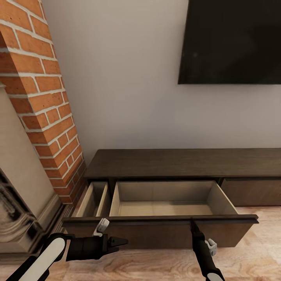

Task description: Place each of the two pumpkins and all three candles from the living room inside a cabinet in the living room (use any cabinet), then make sure every cabinet is closed, and position the cauldron so it is next to a table in the living room.

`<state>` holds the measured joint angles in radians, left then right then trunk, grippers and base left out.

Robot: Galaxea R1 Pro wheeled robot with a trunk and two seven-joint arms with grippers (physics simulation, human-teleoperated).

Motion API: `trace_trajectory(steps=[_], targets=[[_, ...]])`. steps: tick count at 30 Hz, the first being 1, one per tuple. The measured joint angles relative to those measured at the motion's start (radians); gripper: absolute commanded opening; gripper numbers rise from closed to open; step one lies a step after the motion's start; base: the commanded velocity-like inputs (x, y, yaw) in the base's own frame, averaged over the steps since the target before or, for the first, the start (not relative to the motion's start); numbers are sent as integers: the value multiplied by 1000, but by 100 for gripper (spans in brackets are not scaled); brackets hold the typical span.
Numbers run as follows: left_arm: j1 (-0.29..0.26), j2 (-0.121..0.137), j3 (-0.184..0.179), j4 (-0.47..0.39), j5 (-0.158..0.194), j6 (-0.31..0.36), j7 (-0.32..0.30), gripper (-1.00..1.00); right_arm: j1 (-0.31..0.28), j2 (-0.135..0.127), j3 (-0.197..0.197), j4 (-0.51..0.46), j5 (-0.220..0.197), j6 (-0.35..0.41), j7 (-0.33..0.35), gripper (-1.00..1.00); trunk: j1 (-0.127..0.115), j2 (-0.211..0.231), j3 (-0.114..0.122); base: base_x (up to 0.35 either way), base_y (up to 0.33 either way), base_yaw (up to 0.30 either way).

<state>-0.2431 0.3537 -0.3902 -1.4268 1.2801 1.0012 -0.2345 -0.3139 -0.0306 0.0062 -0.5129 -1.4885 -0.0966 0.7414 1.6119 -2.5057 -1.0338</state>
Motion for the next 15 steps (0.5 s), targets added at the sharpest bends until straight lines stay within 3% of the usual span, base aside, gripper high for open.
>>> trace_trajectory(steps=[9,15], targets=[[0,0,0,0,1,0,0,100,0,0,0,1,-1,2,-3,100,0,0,0,-2,0,0],[0,0,0,0,1,0,0,100,0,0,0,1,-1,3,-4,100,0,0,0,-139,0,0]])
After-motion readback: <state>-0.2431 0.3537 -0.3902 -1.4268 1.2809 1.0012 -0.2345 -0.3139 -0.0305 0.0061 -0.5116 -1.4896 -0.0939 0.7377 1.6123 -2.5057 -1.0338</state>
